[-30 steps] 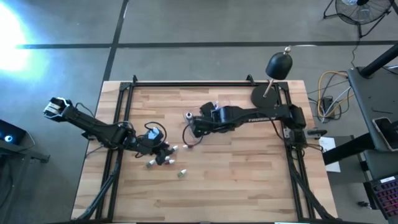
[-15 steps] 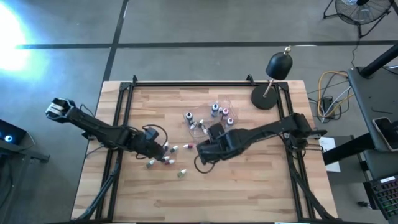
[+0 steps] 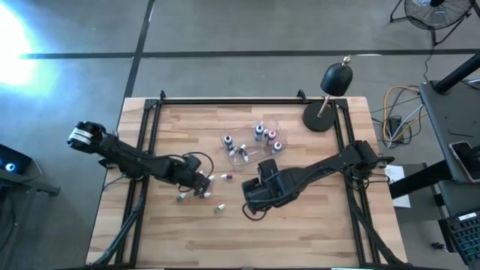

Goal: Pick & Place food coloring
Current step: Put the small black food coloring bottle into the transparent bin

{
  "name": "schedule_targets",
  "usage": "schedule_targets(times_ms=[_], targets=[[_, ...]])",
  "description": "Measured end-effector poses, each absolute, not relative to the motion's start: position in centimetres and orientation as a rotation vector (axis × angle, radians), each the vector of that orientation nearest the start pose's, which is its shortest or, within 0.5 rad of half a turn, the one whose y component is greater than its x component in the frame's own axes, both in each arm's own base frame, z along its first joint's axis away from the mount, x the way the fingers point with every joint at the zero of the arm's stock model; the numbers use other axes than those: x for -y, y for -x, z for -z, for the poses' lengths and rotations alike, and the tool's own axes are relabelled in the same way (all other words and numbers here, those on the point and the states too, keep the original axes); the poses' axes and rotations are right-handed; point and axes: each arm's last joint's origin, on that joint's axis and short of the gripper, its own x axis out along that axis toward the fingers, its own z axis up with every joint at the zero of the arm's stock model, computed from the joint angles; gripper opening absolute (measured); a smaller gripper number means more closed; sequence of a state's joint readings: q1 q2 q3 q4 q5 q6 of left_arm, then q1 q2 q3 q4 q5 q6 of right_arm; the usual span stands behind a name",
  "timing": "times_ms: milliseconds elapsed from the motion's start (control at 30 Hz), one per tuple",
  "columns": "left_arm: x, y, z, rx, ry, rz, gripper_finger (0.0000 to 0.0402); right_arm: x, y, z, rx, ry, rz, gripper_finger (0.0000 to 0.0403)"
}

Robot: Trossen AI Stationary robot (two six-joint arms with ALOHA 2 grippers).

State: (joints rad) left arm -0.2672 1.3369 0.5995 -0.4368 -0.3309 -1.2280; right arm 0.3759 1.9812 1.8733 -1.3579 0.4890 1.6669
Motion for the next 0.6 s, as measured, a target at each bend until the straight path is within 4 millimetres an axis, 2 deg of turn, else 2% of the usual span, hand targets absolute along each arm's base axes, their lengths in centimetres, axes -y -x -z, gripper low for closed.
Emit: schedule_targets(times_ms=[333, 600], targets=[[4.7, -21.7, -13.9, -0.954, 0.714, -0.753, 0.0200, -14.0, -35.6, -27.5, -0.846, -0.808, 1.085, 0.0234], [4.2, -22.9, -13.9, -0.953, 0.729, -0.782, 0.0123, -14.0, -35.0, -26.9, -0.919, -0.708, 1.086, 0.0217]])
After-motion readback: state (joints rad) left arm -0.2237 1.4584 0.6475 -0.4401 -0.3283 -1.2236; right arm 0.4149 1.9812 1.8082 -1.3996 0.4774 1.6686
